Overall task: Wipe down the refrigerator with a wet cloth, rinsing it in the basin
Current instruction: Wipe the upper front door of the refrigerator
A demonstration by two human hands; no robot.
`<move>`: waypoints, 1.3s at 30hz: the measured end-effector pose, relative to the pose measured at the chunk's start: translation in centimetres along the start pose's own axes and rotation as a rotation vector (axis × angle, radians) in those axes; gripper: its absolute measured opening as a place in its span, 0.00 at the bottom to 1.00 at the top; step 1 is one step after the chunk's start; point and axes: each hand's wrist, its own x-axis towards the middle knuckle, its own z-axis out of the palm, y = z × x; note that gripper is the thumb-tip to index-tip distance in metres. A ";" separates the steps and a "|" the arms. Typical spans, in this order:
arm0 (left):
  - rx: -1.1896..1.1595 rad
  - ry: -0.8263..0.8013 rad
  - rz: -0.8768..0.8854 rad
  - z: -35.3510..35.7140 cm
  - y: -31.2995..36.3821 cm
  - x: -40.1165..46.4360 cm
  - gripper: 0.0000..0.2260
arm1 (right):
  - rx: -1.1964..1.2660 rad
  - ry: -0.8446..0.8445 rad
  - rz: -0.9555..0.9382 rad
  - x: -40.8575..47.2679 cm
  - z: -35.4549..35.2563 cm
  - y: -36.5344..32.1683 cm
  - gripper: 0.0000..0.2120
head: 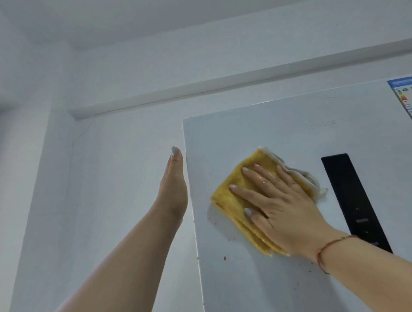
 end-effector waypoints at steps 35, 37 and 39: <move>0.223 -0.012 0.119 -0.6 -2.0 -2.4 0.41 | -0.032 0.013 -0.330 -6.0 7.3 -8.8 0.26; 0.220 0.000 0.132 -0.2 -1.4 -2.0 0.39 | -0.044 0.025 -0.322 -4.1 6.4 -7.7 0.26; 0.227 0.012 0.151 0.2 -1.0 -1.7 0.35 | -0.050 0.034 -0.283 -1.6 5.1 -6.6 0.26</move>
